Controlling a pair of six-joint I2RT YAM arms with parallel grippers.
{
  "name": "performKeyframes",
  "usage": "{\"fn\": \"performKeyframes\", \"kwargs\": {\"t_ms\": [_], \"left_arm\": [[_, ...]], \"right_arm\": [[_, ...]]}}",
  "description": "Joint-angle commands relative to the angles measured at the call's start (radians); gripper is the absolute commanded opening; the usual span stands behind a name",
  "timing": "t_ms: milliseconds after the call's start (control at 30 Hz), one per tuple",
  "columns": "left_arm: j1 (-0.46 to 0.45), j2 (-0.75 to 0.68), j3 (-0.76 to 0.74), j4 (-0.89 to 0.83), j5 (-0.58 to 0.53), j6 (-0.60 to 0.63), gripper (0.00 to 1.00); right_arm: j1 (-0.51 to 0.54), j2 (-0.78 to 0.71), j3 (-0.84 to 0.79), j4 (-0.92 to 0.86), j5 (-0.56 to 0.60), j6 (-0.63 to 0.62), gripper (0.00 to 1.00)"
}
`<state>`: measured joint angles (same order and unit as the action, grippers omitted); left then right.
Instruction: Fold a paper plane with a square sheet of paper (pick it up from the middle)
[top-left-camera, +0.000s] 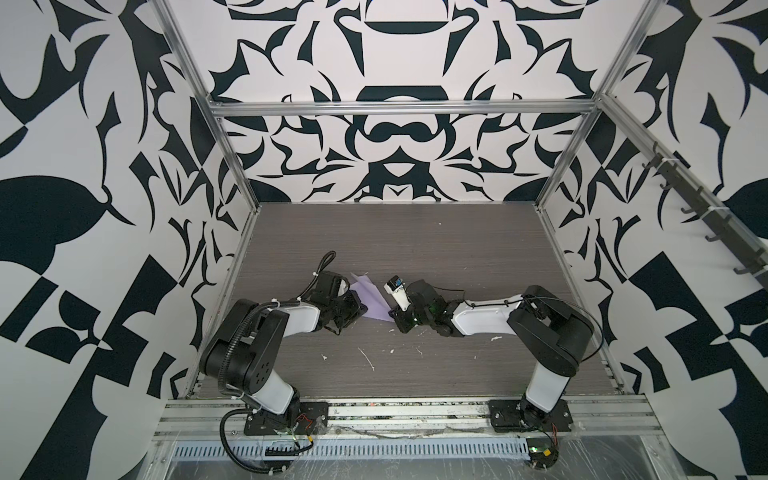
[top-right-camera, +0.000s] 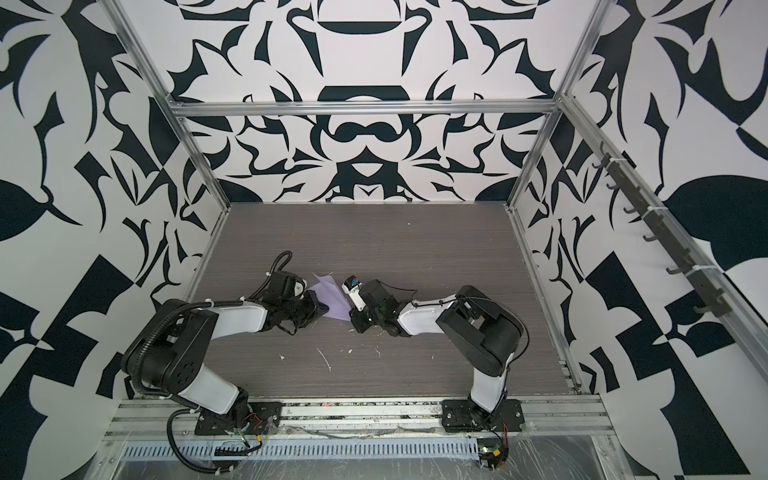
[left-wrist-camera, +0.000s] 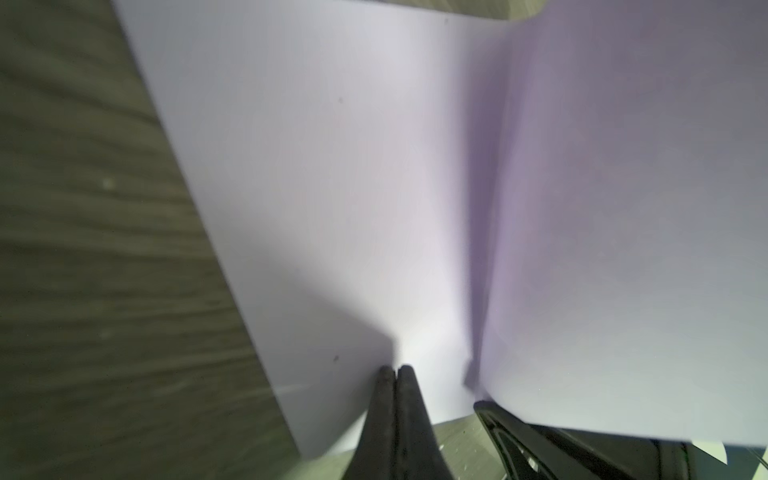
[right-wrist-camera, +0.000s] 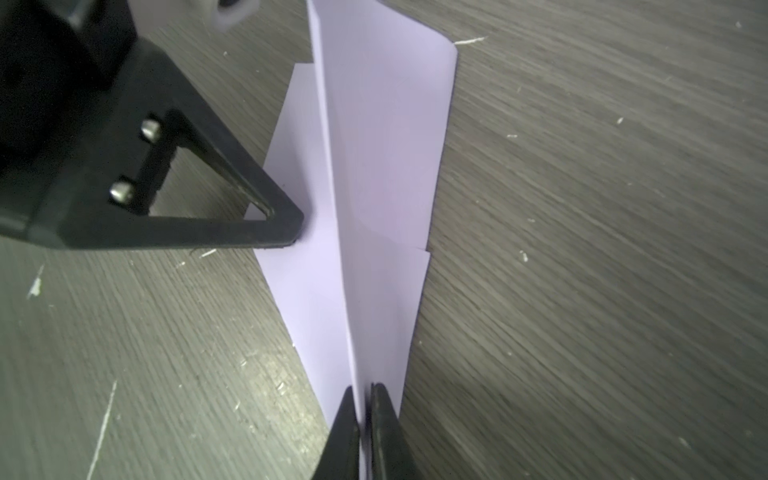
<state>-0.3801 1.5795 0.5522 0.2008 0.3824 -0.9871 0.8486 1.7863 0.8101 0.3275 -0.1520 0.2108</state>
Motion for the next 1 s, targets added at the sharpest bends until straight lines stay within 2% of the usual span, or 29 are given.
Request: {"fn": "performKeyframes", "kwargs": {"t_ms": [0,533,733,967], "left_arm": [[-0.003,0.027,0.002,-0.05,-0.027,0.01,0.05],[-0.003,0.021,0.003,-0.051,-0.027,0.01,0.04],[-0.003,0.015,0.01,-0.062,-0.027,0.017,0.05],[-0.003,-0.054,0.037,-0.087,-0.007,0.037,0.11]], "right_arm": [[-0.002,0.006,-0.003,0.062,-0.038,0.045,0.11],[-0.062,0.055,-0.029,0.151,-0.138,0.181,0.09],[-0.095,0.083,-0.04,0.199,-0.222,0.241,0.1],[-0.117,0.137,-0.028,0.216,-0.303,0.297,0.09]]}}
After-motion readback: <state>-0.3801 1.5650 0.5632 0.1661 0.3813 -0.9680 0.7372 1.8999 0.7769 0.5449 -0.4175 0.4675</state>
